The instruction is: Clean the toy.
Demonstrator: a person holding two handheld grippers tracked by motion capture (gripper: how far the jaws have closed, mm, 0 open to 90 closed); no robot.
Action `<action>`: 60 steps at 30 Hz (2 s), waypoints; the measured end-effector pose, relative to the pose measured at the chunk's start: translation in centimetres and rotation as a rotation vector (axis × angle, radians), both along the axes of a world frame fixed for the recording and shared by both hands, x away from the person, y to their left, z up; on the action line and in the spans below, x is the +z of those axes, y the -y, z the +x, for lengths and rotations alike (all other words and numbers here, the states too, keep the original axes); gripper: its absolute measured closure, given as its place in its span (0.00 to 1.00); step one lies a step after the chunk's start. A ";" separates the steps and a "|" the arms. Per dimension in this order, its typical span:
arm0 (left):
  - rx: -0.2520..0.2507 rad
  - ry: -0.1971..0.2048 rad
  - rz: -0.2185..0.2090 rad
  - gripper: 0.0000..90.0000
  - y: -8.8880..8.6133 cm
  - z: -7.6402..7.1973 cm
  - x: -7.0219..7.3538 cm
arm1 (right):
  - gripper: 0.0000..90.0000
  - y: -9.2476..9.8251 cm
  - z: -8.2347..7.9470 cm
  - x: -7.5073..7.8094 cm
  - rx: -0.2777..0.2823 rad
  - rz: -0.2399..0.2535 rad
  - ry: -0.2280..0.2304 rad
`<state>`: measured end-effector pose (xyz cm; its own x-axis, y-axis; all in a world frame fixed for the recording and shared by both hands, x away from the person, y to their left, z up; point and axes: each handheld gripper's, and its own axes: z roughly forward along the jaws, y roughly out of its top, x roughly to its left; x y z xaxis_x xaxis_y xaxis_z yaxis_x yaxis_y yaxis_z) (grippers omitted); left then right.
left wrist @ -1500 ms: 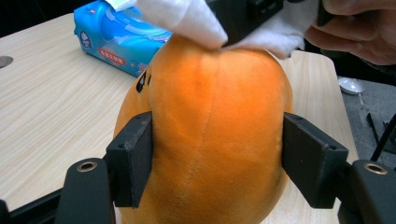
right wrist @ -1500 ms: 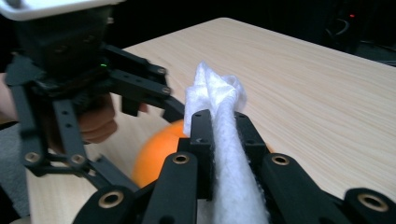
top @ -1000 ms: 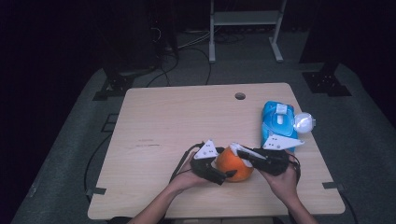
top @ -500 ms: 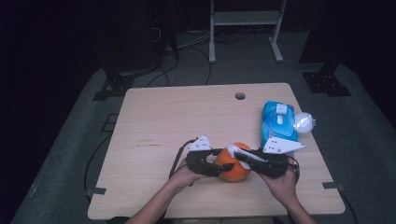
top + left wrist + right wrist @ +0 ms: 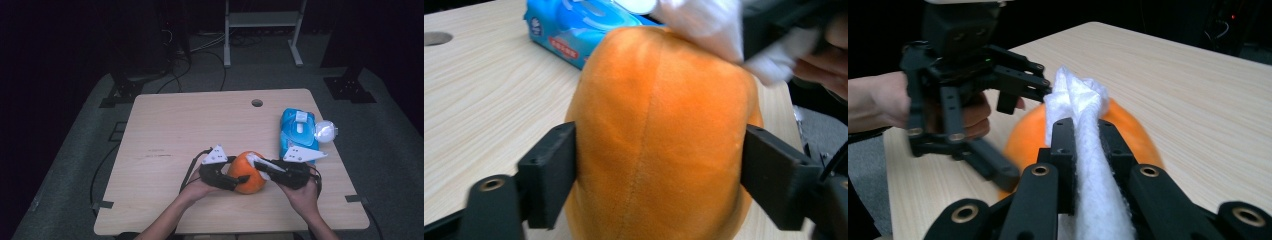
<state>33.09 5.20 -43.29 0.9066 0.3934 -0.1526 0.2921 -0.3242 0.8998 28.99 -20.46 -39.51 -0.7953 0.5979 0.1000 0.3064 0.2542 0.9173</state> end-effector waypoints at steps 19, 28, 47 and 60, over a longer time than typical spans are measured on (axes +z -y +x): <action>-0.045 0.005 -0.004 0.25 0.0 -0.4 -0.1 | 0.88 1.9 1.0 -0.4 -0.045 0.036 -0.049; -0.098 0.155 0.088 0.29 1.7 -2.4 0.2 | 0.88 -0.3 -0.2 0.7 0.025 -0.006 0.006; -0.139 0.252 0.146 0.35 2.9 -3.8 -0.3 | 0.89 -2.0 -0.8 0.8 0.068 -0.102 0.003; -0.173 0.281 0.170 0.36 3.3 -4.1 -0.1 | 0.89 1.5 0.8 0.5 -0.022 -0.067 -0.058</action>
<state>28.99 1.86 -43.44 0.9592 0.2292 0.1657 -0.0304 -0.4987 0.8662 29.81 -21.99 -38.97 -0.7760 0.6220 0.1046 0.3646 0.3070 0.8791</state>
